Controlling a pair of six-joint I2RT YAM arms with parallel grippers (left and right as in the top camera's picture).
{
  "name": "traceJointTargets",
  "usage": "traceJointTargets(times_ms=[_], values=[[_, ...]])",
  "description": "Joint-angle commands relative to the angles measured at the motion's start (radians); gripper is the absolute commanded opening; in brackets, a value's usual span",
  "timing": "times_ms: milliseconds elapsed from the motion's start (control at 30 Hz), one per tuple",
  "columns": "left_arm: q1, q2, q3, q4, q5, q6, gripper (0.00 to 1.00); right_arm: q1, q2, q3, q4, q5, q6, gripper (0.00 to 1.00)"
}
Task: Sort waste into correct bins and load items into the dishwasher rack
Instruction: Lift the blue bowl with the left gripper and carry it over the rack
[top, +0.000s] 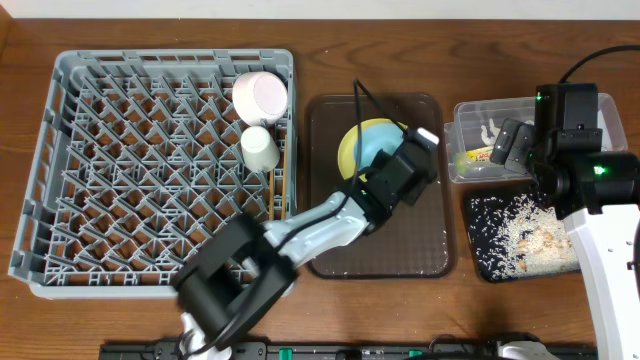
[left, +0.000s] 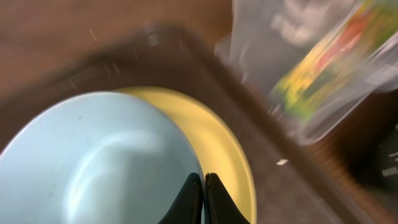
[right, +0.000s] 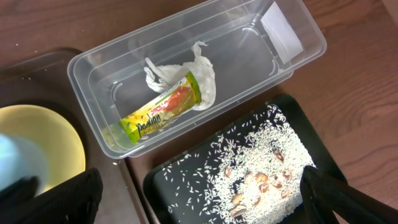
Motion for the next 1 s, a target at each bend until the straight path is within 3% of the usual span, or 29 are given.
traceJointTargets(times_ms=[0, 233, 333, 433, 600, 733, 800, 967], values=[[0.001, -0.164, 0.018, -0.033, -0.012, -0.015, 0.06, 0.000, -0.006, 0.003, -0.001, 0.016, -0.007, 0.99], [0.063, -0.437, 0.018, -0.342, 0.009, -0.247, 0.06, -0.001, -0.006, 0.003, -0.001, 0.016, -0.007, 0.99], [0.151, -0.544, 0.018, -0.502, 0.181, -0.332, 0.06, 0.000, -0.006, 0.003, -0.001, 0.016, -0.007, 0.99], [0.282, -0.626, 0.018, -0.605, 0.460, -0.377, 0.06, 0.000, -0.006, 0.003, -0.001, 0.016, -0.007, 0.99], [0.555, -0.671, 0.018, -0.629, 0.954, -0.447, 0.06, 0.000, -0.006, 0.003, -0.001, 0.016, -0.007, 0.99], [0.746, -0.637, 0.009, -0.629, 1.225, -0.504, 0.06, -0.001, -0.006, 0.003, -0.001, 0.016, -0.007, 0.99], [0.820, -0.620, -0.010, -0.630, 1.302, -0.515, 0.06, -0.001, -0.006, 0.003, -0.001, 0.016, -0.007, 0.99], [0.920, -0.616, -0.095, -0.573, 1.327, -0.598, 0.07, 0.000, -0.006, 0.003, -0.001, 0.016, -0.007, 0.99]])
